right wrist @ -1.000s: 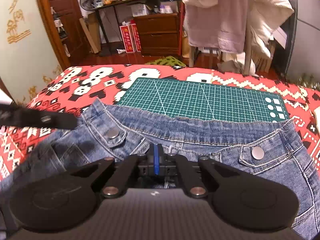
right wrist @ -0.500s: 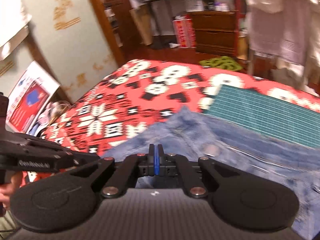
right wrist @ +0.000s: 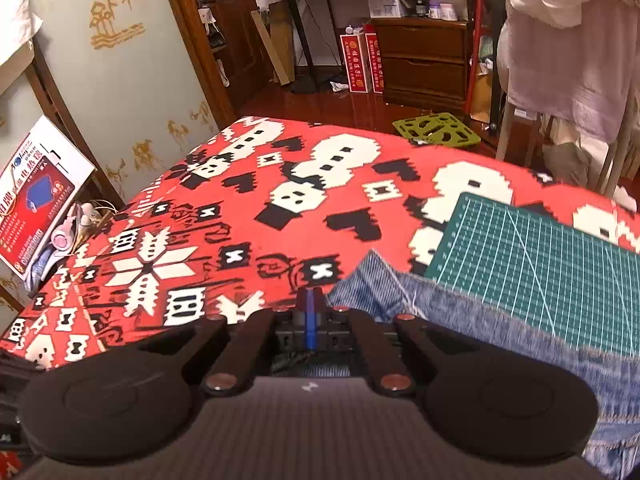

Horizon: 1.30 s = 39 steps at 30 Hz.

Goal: Fold clothes
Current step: 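Open both grippers and release the folded jeans hems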

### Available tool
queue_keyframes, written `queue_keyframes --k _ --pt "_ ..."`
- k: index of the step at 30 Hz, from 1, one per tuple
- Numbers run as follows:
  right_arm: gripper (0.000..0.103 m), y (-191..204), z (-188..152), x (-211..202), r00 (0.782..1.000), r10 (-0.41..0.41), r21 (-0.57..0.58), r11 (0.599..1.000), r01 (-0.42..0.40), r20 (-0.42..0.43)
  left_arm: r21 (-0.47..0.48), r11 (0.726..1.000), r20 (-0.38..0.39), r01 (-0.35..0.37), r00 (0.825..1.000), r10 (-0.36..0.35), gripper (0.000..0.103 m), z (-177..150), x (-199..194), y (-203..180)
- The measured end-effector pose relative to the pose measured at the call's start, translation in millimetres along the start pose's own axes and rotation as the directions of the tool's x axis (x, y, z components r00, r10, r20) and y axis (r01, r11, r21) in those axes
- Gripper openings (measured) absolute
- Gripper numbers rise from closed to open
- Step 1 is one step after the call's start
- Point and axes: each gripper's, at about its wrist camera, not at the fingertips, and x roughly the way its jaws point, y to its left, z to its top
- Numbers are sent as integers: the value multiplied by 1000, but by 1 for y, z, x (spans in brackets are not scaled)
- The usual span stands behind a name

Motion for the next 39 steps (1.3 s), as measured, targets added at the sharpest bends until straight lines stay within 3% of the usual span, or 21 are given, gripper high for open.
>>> queue_keyframes --k 4,11,17,20,24,30,39 --pt "1 6 3 -15 1000 -10 24 1000 10 17 -22 999 -2 -30 1000 30 3 -4 -15 6" --pt "1 45 -22 -45 994 95 -71 993 -99 -58 -110 993 31 -36 999 40 4 -15 -61 33" --pt "1 66 -42 -69 987 148 -72 986 -153 -70 -157 987 -7 -44 999 43 6 -33 -85 56" --pt "1 71 -52 -85 985 159 -66 984 -163 -68 -134 991 -15 -24 1000 22 6 -42 -90 55" --pt "1 73 -67 -103 985 159 -52 985 -163 -74 -68 997 -23 -21 1000 20 24 -53 -90 45" --pt "1 66 -94 -142 990 114 -41 992 -118 -80 19 998 -32 -65 997 66 26 -59 -84 32" --pt "3 61 -159 -204 992 65 44 997 -61 -108 16 995 -23 -95 995 95 26 -64 -85 25"
